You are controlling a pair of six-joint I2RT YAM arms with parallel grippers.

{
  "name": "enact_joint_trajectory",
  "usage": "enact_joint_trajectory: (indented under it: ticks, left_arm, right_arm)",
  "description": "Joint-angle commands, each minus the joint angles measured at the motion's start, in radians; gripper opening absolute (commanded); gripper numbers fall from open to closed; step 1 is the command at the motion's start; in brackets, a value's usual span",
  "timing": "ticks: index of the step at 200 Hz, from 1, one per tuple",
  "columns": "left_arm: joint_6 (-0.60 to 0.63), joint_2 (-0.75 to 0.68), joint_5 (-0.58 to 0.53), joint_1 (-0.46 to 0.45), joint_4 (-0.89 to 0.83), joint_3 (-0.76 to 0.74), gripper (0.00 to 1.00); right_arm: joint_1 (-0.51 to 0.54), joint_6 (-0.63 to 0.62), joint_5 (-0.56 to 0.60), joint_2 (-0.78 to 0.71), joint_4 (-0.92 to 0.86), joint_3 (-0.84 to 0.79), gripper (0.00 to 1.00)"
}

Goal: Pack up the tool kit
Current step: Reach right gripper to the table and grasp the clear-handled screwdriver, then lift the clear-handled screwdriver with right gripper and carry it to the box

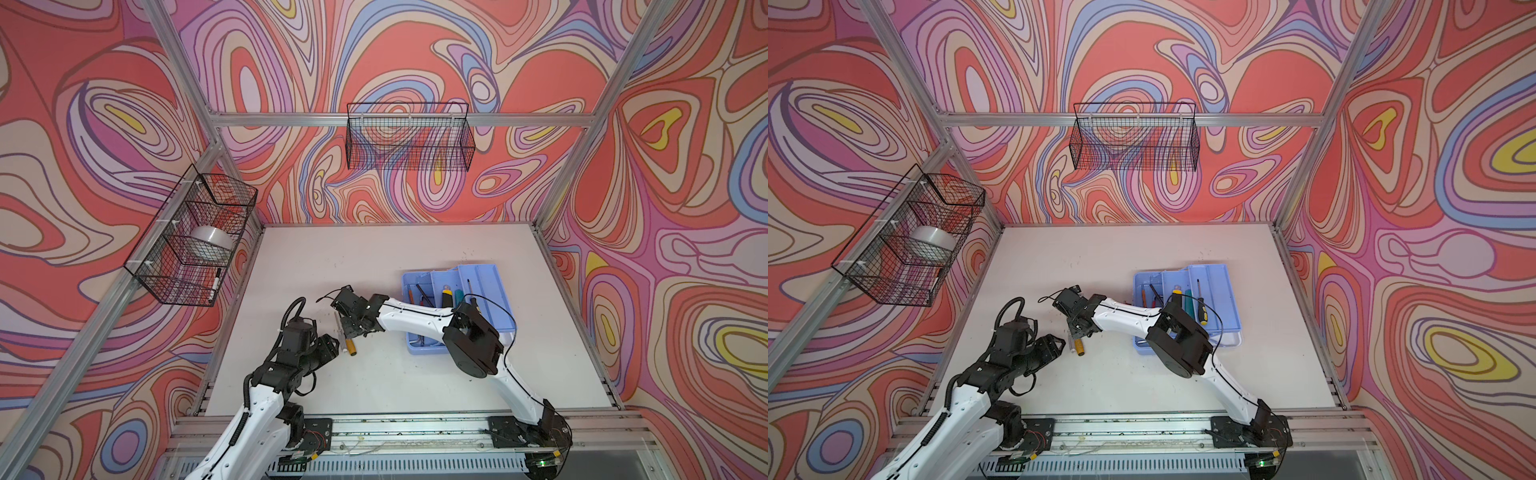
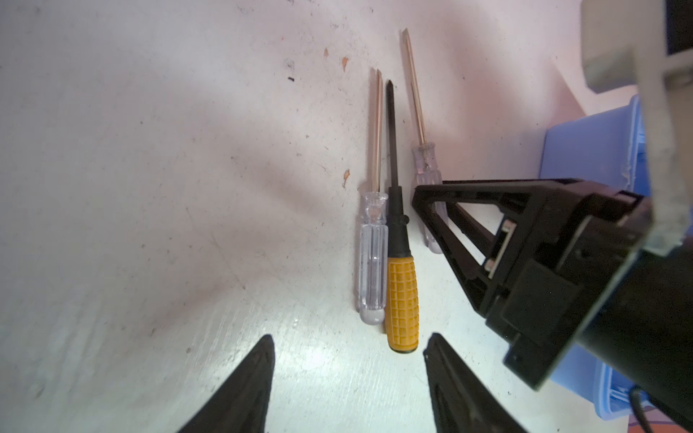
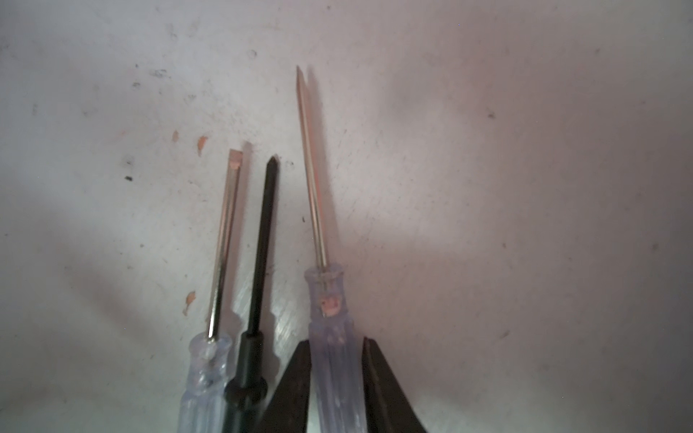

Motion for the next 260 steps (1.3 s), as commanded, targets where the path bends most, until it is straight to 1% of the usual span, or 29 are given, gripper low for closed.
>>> enact_joint_trajectory:
  ticks: [1,16,68,130,169,209,229,252,260]
  left_arm:
    - [0.006,0.008,-0.009,-0.003,-0.014,0.005,0.65]
    - [0.007,0.013,-0.009,-0.003,-0.015,0.007,0.65]
    - [0.009,0.025,-0.012,-0.003,-0.004,0.02,0.65]
    - [0.022,0.091,0.003,-0.003,0.026,0.051,0.64]
    - [0.023,0.118,0.013,-0.003,0.05,0.066,0.64]
    - [0.028,0.149,0.016,-0.002,0.066,0.078,0.64]
    - [0.03,0.167,0.021,-0.003,0.076,0.083,0.64]
    - [0.036,0.182,0.034,-0.003,0.092,0.085,0.64]
    - [0.039,0.186,0.036,-0.004,0.095,0.088,0.64]
  right_arm:
    - [0.005,-0.007,0.028,0.033,-0.024,0.013,0.24]
    - [0.005,-0.007,0.029,0.028,-0.025,0.007,0.21]
    - [0.005,-0.013,0.047,-0.006,-0.021,-0.026,0.17]
    - [0.004,-0.026,0.083,-0.115,-0.018,-0.097,0.14]
    - [0.005,-0.017,0.104,-0.23,-0.012,-0.194,0.13]
    - [0.005,0.002,0.155,-0.392,-0.026,-0.305,0.13]
    - [0.004,0.003,0.195,-0.481,-0.06,-0.343,0.13]
    - [0.0,0.005,0.274,-0.576,-0.123,-0.387,0.14]
    - [-0.006,0.006,0.298,-0.633,-0.147,-0.404,0.14]
